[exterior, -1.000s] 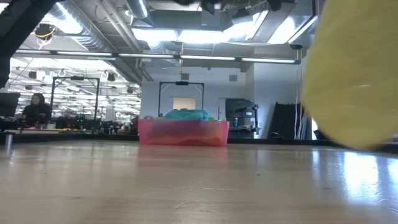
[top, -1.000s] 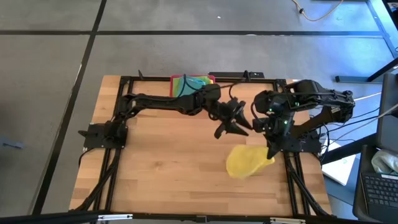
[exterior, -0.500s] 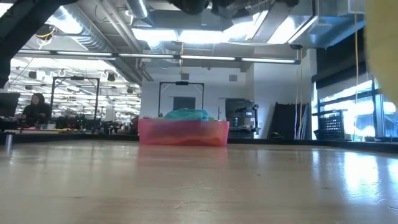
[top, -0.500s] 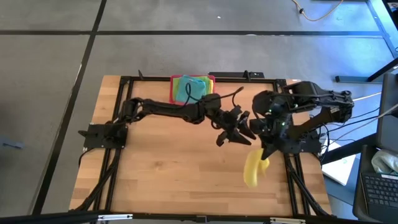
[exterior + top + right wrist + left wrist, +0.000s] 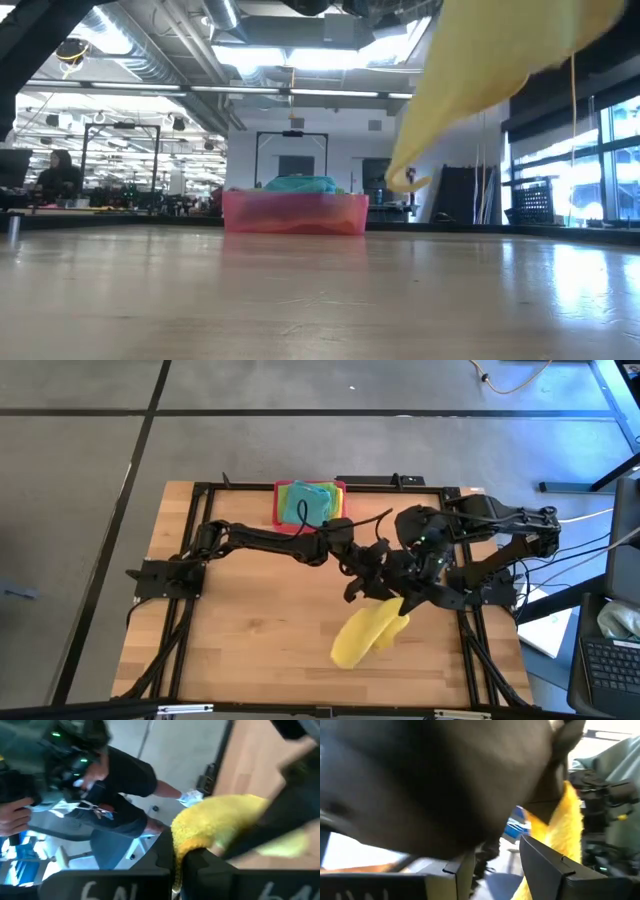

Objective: Fold microfiber towels
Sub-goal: Fold the yellow microfiber cloth

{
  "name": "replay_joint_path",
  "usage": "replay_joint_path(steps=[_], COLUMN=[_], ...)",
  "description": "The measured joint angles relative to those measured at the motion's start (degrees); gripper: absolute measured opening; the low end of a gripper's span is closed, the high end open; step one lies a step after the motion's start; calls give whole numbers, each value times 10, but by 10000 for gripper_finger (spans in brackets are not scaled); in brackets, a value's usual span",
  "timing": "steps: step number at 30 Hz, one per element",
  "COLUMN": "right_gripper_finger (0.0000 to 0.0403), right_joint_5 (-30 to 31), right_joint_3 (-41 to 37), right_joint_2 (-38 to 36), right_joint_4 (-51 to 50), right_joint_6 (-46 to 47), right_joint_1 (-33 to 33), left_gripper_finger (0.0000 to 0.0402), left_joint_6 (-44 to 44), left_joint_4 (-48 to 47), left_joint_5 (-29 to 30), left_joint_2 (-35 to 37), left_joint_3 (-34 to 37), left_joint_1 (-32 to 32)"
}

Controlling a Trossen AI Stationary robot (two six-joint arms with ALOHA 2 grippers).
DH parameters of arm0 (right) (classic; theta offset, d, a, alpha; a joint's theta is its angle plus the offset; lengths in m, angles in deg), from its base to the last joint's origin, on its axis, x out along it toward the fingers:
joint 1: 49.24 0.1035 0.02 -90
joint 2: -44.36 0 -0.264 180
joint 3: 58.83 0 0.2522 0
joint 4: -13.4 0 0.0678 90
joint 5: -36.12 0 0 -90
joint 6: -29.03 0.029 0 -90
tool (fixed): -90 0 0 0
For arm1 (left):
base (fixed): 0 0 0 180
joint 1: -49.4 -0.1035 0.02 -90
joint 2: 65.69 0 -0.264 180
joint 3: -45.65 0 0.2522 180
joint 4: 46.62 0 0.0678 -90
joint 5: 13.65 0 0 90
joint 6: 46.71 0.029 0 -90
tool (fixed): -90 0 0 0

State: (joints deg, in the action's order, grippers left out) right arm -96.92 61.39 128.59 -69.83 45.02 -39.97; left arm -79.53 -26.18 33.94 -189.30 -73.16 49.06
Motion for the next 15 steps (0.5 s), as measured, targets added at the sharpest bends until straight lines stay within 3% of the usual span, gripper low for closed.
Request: replay_joint_path(steps=[10, 15], right_gripper_finger=[8, 8], right_joint_5=[70, 103], right_joint_3=[0, 0], right_joint_2=[0, 0], right_joint_4=[-130, -151], right_joint_6=[-17, -16], right_joint_1=[0, 0], left_gripper_finger=[147, 147], left_joint_6=[-124, -144], left_joint_4=[27, 27], left_joint_5=[-120, -132], left_joint_2=[0, 0], left_joint_3=[0, 0], left_joint_1=[-2, -1])
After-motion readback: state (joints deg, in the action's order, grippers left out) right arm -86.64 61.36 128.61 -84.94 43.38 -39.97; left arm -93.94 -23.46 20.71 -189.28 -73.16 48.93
